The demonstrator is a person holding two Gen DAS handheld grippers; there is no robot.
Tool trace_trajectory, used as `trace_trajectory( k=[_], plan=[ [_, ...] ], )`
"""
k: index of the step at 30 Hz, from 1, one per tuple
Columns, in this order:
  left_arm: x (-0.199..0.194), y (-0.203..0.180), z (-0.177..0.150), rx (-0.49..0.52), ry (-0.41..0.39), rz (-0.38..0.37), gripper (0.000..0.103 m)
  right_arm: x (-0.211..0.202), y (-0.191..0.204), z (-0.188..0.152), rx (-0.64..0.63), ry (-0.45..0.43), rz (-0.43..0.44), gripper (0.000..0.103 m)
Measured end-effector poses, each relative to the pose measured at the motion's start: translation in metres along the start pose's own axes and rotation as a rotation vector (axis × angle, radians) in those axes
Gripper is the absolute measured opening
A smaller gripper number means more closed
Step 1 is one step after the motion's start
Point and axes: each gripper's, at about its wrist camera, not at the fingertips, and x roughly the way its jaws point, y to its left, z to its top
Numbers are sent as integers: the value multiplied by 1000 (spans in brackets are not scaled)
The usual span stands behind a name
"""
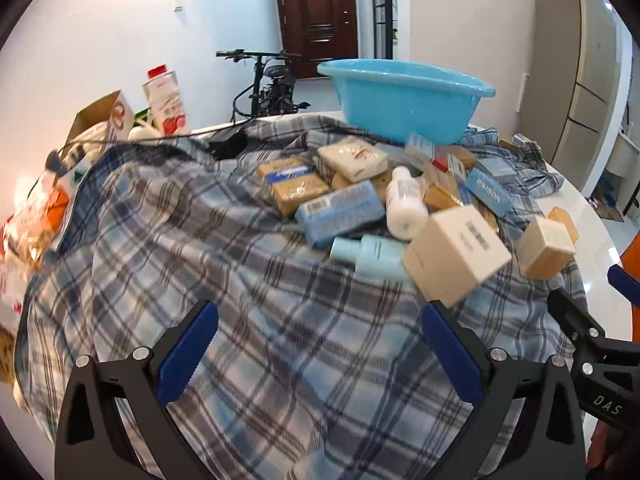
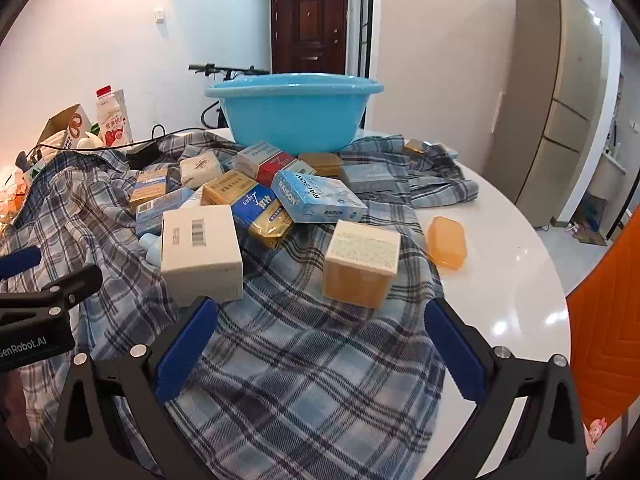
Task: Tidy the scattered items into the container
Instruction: 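Move the left tool toward the cream box while the right tool approaches the beige soap box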
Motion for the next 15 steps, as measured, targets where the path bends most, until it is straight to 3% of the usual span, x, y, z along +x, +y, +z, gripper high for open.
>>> trace_trajectory(
  k=[5,9,15],
  plan=[
    [1,7,21,-24,-49,-85,103,8,0,18,1,10,-19,103],
    [15,16,35,-89,2,-164,103,14,-1,25,-3,10,-29,103],
    [40,12,37,-87,36,-165,103,35,-9,24,25,62,-34,103]
  ],
)
